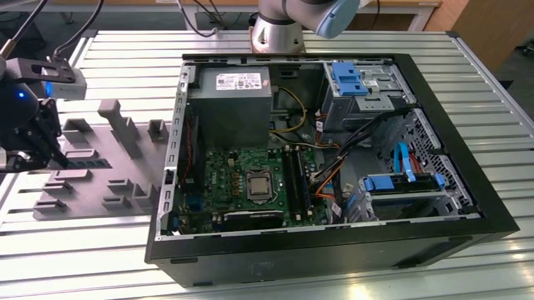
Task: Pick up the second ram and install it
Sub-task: 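Pick up the second ram and move it above second insertion slot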
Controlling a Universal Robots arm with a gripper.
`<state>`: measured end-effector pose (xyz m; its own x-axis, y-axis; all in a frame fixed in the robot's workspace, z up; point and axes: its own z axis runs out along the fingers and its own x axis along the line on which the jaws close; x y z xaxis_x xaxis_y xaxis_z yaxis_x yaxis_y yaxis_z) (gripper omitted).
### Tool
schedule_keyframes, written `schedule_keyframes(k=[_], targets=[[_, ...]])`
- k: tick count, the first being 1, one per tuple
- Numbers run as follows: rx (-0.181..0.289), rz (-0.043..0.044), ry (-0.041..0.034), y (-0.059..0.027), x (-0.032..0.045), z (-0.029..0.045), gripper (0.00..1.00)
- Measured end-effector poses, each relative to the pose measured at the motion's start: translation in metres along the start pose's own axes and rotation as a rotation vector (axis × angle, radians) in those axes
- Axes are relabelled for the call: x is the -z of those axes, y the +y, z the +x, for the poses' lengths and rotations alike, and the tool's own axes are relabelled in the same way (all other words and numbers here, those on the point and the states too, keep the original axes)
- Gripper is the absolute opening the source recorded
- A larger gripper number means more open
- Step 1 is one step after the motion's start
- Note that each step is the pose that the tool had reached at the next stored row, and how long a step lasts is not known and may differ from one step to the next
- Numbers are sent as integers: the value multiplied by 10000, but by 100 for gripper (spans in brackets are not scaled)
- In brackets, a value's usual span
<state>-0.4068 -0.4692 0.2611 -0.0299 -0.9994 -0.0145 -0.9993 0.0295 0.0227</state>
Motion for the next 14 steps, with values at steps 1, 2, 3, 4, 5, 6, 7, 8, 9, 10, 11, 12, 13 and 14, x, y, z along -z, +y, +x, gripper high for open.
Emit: schedule_keyframes(k=[1,2,3,4,5,6,7,8,9,10,11,12,13,14], targets=[[0,0,0,0,14,0,14],[0,0,0,1,29,0,14],[0,0,0,1,47,-1,14],[0,0,0,2,67,-1,14],[0,0,0,2,88,-1,14],[0,0,0,3,112,-2,14],[0,1,-1,3,134,-2,14],[0,0,0,4,157,-2,14],[0,0,-1,4,175,-3,14],[1,0,0,4,183,-2,14],[1,2,-1,4,182,-3,14],[1,2,-1,4,182,-3,14],[0,1,0,4,186,-3,14],[1,0,0,4,189,-3,14]])
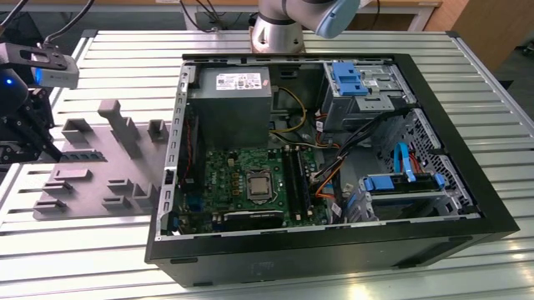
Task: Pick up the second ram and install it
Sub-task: 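Pick up the second ram and move it above second insertion slot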
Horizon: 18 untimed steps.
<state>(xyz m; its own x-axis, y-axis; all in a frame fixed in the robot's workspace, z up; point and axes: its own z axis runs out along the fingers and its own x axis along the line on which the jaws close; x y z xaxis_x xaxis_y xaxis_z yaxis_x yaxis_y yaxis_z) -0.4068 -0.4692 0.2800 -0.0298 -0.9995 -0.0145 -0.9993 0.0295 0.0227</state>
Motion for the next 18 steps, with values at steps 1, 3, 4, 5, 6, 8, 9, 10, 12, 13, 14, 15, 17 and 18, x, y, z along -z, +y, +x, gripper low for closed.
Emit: schedule_keyframes(k=[1,3,4,5,6,8,9,10,12,13,14,15,17,18], targets=[[0,-1,1,0,1,0,14],[-1,-1,1,0,4,0,14],[-1,-2,1,1,8,0,14],[-1,-2,2,1,13,0,14],[-1,-2,2,1,18,-1,14],[0,0,1,1,31,-1,14],[-1,0,1,1,41,-1,14],[-1,0,0,1,49,-1,14],[0,0,1,2,67,-1,14],[-1,0,0,2,75,-2,14],[0,0,0,2,83,-2,14],[-1,0,0,2,91,-2,14],[-1,1,0,3,108,-2,14],[-1,0,0,3,118,-2,14]])
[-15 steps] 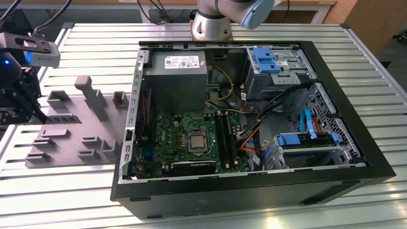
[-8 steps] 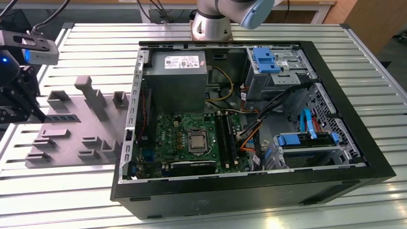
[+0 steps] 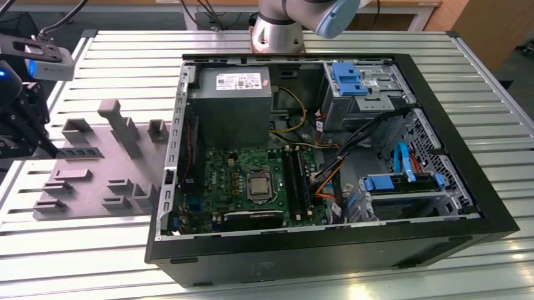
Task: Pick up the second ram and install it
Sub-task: 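Pick up the second ram and move it above second insertion slot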
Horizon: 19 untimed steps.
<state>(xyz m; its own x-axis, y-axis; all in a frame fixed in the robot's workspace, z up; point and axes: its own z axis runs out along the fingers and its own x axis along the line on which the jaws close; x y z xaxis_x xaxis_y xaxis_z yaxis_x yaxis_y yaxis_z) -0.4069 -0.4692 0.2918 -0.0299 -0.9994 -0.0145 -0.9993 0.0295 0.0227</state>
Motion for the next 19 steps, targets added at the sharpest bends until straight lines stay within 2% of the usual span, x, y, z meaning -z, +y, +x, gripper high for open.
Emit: schedule_keyframes(k=[19], targets=[[0,0,0,3,124,-2,14]])
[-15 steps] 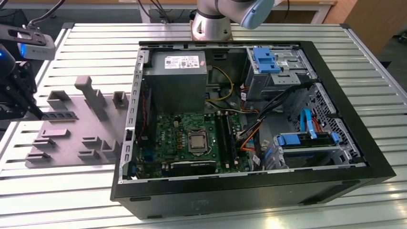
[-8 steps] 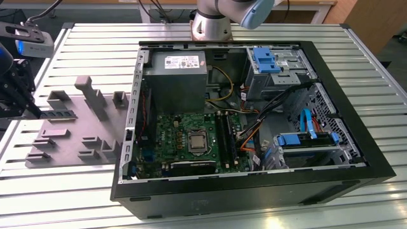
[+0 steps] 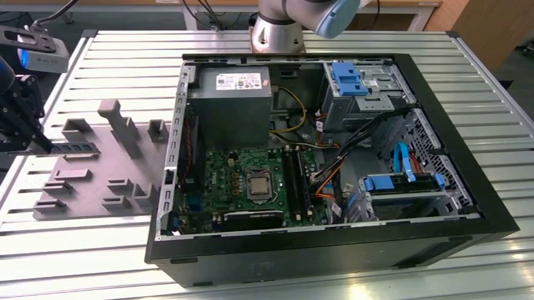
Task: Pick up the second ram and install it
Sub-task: 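Pick up the second ram and move it above second insertion slot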
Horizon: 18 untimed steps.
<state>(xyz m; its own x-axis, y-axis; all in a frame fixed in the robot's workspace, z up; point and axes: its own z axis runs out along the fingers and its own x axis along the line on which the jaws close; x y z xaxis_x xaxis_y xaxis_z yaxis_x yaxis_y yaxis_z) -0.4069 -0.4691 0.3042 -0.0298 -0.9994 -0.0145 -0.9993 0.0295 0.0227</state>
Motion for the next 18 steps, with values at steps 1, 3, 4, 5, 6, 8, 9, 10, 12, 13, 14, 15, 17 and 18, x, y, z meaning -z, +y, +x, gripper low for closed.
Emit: schedule_keyframes(k=[1,3,4,5,6,8,9,10,12,13,14,15,17,18], targets=[[0,0,-1,0,5,0,14],[0,0,0,0,15,0,14],[0,1,0,0,19,0,14],[0,1,-1,0,23,-1,14],[0,1,-1,1,27,-1,14],[0,1,-1,1,35,-1,14],[0,0,0,1,39,-1,14],[0,0,0,1,43,-1,14],[0,0,-1,1,51,-2,14],[0,0,-1,1,56,-2,14],[0,0,0,1,60,-2,14],[0,0,0,2,64,-2,14],[0,0,-1,2,73,-2,14],[0,0,0,2,78,-2,14]])
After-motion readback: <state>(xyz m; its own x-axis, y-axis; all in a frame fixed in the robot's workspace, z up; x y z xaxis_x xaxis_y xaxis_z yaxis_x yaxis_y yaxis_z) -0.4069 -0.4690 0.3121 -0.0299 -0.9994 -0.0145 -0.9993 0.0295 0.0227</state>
